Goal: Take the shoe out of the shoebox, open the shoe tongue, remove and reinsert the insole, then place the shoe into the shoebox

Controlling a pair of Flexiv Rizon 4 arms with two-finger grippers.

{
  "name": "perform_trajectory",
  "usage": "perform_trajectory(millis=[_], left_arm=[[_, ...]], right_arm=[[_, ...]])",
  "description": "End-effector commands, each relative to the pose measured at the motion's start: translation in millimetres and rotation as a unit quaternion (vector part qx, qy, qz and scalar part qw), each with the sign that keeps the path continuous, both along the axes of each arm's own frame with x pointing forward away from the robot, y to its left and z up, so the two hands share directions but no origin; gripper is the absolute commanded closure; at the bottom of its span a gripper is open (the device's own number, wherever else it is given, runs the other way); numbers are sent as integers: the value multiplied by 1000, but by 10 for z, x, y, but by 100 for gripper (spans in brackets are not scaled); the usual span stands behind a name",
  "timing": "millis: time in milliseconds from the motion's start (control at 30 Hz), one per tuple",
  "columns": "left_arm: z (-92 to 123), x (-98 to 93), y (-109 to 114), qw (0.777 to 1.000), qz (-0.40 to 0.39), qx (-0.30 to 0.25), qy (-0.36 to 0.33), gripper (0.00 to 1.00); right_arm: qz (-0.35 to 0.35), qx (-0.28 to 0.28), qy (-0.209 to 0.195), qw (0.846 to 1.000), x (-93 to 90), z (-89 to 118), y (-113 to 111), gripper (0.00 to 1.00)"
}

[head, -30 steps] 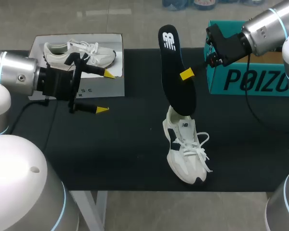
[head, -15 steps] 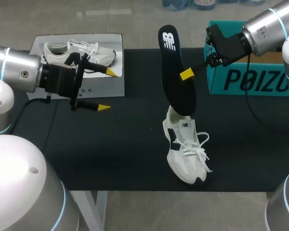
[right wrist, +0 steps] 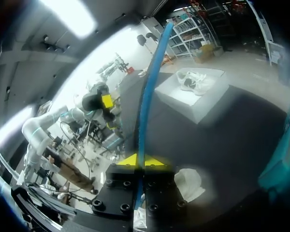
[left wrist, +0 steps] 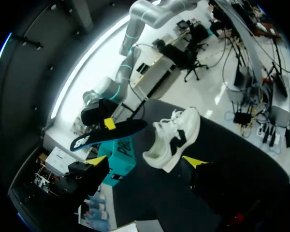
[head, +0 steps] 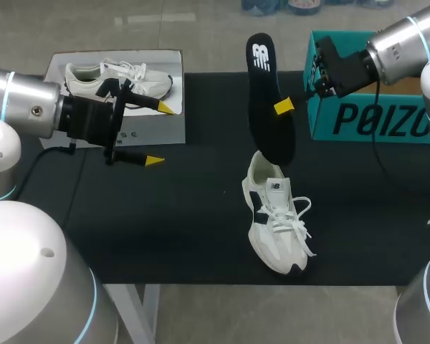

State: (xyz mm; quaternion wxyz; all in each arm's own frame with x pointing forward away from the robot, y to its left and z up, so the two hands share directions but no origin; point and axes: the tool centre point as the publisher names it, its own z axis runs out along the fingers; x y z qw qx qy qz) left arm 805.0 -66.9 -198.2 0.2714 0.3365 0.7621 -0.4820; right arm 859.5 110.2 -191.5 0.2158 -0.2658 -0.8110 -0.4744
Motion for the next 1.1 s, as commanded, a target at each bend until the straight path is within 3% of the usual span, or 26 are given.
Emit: perform_trajectory(millis=[33,200,400,1100], left_arm=[[5,-8,2,1000,0,1,0,0],[5,-8,2,1000,0,1,0,0],[5,-8,2,1000,0,1,0,0],[5,-8,2,1000,0,1,0,0]], right_arm=[[8,9,1,1000,157,-105,34,100],[7,8,-12,1000,281,-234,28,100],[-13,16,-10,1000,290,-405,8,100],[-43,15,-1,999,-6,-836,119,100]])
